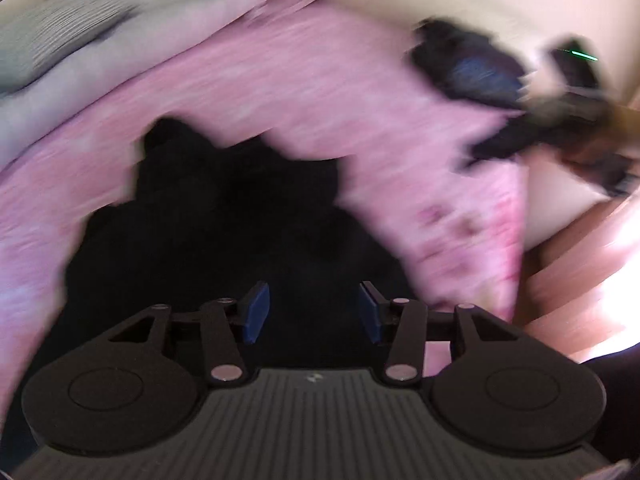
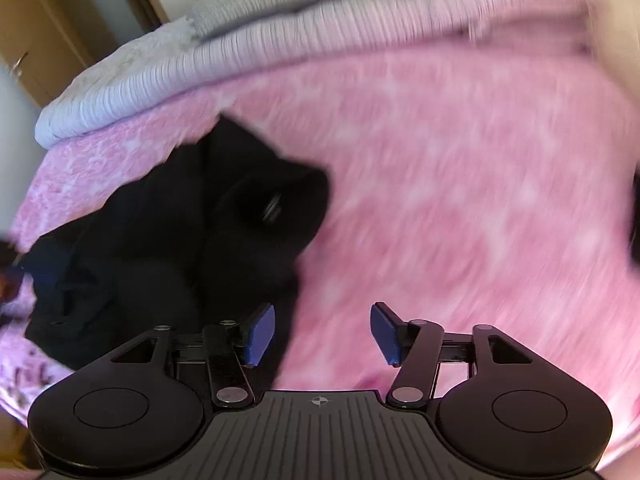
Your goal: Fold clothes
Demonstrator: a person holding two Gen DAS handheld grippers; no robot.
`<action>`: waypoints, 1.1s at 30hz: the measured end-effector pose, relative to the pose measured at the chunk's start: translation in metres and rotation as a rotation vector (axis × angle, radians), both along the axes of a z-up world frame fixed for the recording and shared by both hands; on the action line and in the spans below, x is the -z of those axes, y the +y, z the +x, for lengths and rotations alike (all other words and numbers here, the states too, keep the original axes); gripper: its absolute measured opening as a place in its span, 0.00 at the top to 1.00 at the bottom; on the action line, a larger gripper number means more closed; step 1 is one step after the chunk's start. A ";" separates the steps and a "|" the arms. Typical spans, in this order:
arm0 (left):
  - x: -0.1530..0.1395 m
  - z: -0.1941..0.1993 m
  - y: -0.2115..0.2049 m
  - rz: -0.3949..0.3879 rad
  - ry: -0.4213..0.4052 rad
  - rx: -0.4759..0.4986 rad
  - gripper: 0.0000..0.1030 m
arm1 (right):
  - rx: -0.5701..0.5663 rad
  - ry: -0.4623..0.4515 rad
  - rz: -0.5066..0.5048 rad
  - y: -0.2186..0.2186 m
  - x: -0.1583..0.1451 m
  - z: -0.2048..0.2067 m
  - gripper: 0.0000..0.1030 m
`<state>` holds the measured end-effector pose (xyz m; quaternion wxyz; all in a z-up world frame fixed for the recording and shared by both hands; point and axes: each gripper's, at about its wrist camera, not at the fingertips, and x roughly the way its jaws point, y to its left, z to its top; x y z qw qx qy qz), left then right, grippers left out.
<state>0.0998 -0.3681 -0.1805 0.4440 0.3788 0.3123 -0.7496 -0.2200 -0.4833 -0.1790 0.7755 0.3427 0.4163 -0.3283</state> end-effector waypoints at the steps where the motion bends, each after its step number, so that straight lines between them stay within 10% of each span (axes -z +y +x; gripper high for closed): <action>1: 0.009 0.020 -0.011 0.003 -0.029 -0.014 0.53 | 0.013 -0.008 0.028 0.013 0.011 0.004 0.42; 8: 0.081 0.137 -0.111 0.042 -0.143 -0.089 0.39 | 0.153 -0.016 0.153 0.059 0.081 0.038 0.32; 11: 0.112 0.163 -0.141 0.147 -0.066 -0.113 0.39 | 0.198 -0.029 0.186 0.078 0.104 0.045 0.29; 14: 0.134 0.173 -0.155 0.244 0.037 -0.098 0.69 | 0.203 -0.015 0.181 0.099 0.122 0.060 0.28; 18: 0.131 0.164 -0.147 0.222 0.051 -0.043 0.94 | 0.165 0.010 0.138 0.111 0.144 0.078 0.26; 30: 0.099 0.174 -0.128 0.126 0.113 -0.074 0.96 | 0.544 -0.067 0.170 0.111 0.149 0.030 0.27; 31: 0.098 0.173 -0.127 0.123 0.113 -0.078 0.96 | 0.581 -0.082 0.176 0.109 0.150 0.028 0.29; 33: 0.089 0.175 -0.122 0.109 0.119 -0.088 0.96 | 0.594 -0.064 0.185 0.102 0.146 0.031 0.71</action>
